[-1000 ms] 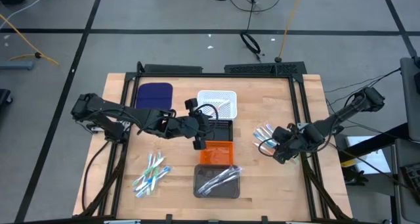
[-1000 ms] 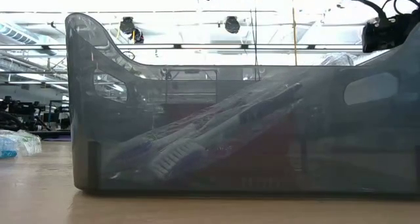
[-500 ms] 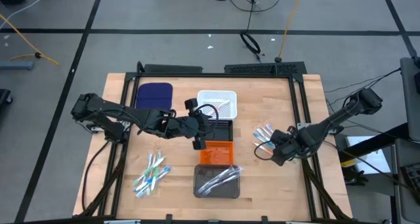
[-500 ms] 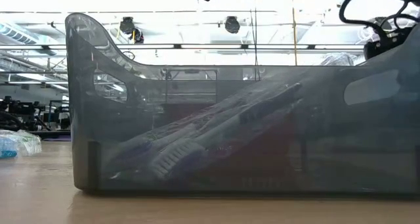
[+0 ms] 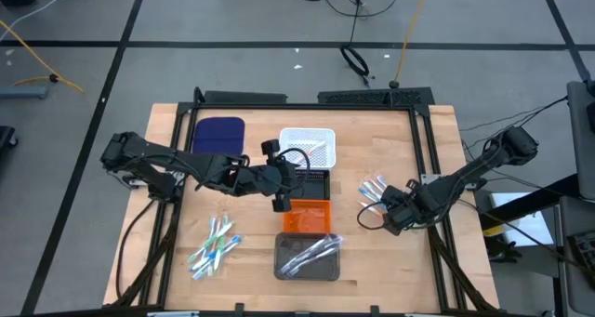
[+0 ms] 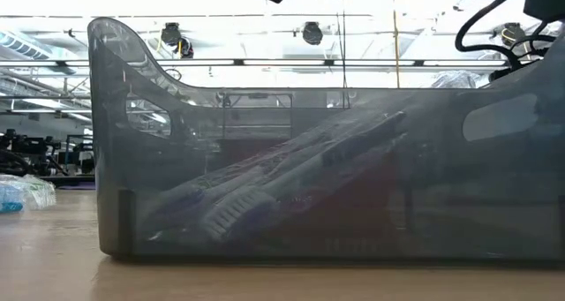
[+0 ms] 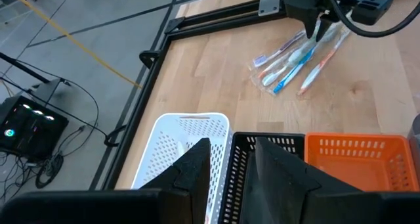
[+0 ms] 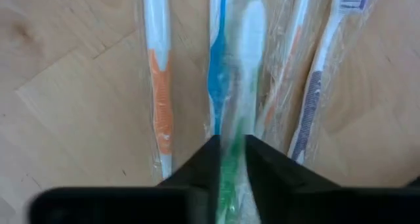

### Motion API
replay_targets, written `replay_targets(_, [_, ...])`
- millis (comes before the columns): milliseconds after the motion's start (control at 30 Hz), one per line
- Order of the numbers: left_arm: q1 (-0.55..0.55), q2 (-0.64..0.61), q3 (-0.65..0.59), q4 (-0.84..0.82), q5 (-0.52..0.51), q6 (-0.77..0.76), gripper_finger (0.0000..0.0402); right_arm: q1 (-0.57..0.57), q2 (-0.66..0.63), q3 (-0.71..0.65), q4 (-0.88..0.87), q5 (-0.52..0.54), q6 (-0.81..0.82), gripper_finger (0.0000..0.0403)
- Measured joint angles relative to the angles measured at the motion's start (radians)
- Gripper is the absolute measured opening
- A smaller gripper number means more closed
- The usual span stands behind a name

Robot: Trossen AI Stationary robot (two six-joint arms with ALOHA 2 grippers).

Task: Pick & Place Toothbrushes
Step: Put the green toothbrush into the black basket

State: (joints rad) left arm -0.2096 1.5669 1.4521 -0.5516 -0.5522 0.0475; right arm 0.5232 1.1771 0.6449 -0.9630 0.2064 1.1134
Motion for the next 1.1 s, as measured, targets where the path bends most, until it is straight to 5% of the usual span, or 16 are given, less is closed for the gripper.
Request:
replay_targets(100, [0.0,0.0,0.0,-0.016,0.0,0.0,0.0124,0.0,0.0,0.0,0.0,0.006,0.003,0.001])
replay_targets(567, [0.03,0.0,-0.041,-0.186,-0.116,-0.103,0.0124,-0.04,-0.059,0.08,-0.054,0.109,0.011,0.0])
replay_targets(833, [0.122,-0.01,-0.176,-0.144,-0.117,-0.087,0.0124,-0.142,-0.095,0.249,0.026,0.265,-0.251,0.0])
replay_targets(1100, [0.237,-0.124,-0.327,0.038,0.015,-0.003,0.0124,-0.335,-0.094,0.257,0.304,0.262,-0.645,0.0])
